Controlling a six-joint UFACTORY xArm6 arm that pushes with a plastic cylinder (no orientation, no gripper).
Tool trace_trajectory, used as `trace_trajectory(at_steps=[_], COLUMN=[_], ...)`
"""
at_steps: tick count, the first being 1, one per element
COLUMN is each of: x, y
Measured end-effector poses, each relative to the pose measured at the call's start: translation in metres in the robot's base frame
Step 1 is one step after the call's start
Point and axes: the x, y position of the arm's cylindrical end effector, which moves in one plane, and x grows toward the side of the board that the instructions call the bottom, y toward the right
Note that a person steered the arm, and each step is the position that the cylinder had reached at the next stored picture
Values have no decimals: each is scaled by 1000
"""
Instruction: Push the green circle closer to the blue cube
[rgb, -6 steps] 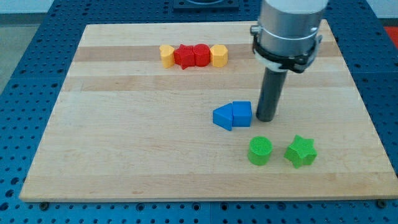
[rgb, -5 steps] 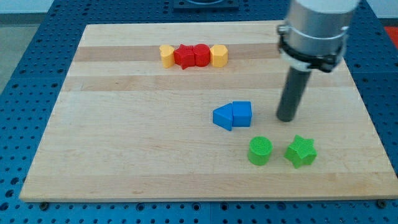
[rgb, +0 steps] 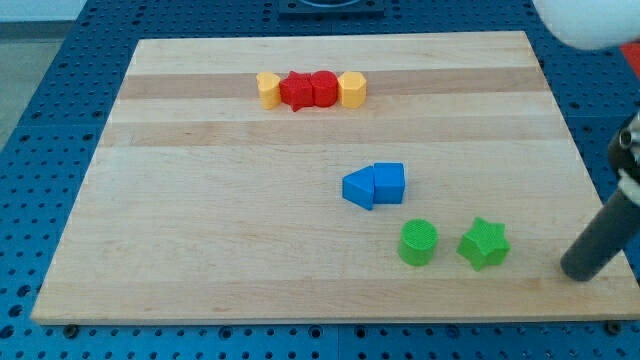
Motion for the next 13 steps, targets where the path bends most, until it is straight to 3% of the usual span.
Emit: trace_trajectory(at_steps=[4, 7, 10, 13], x=[11, -17, -15, -40], y=[-127, -148, -192, -176])
